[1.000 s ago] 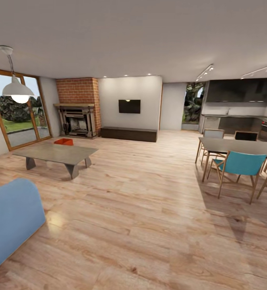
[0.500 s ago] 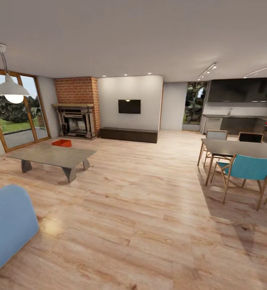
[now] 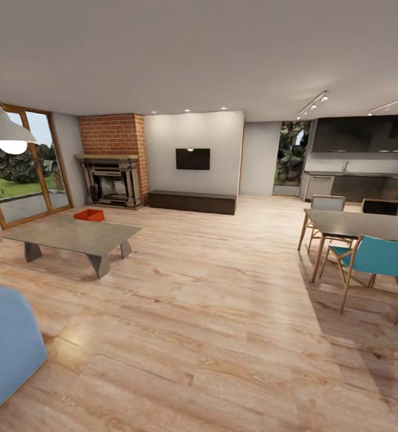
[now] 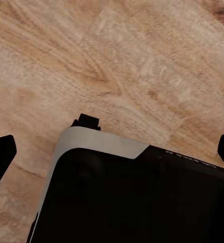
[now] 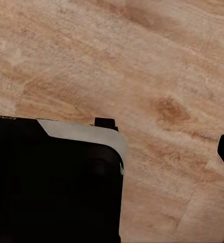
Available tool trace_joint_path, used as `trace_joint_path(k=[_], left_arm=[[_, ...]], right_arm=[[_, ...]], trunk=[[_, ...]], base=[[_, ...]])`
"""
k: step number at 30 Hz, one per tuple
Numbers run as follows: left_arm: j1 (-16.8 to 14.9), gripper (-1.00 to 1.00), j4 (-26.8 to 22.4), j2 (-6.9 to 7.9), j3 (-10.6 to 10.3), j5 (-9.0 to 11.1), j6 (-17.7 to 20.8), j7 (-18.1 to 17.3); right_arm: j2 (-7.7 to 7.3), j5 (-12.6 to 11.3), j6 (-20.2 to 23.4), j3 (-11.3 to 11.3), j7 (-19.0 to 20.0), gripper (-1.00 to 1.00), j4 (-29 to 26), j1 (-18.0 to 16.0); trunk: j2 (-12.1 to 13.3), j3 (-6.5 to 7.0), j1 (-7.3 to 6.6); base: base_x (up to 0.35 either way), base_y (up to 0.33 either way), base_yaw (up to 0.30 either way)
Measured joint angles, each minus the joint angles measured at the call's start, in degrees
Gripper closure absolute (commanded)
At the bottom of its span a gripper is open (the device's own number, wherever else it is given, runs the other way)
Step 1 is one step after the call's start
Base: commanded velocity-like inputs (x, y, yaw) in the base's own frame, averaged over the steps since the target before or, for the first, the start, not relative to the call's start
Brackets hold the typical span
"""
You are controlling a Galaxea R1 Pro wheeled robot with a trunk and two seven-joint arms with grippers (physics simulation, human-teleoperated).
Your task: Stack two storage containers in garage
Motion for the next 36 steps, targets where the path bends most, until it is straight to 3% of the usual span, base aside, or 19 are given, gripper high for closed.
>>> trace_joint_path(k=[36], left_arm=[[0.0, -1.00, 0.0, 0.00, 0.1, 0.0, 0.1, 0.0]], right_arm=[[-0.43, -0.2, -0.3, -0.5, 0.1, -1.00, 0.0, 0.0]], trunk=[[0.0, 0.00, 0.00]], base=[[0.323, 0.000, 0.000]])
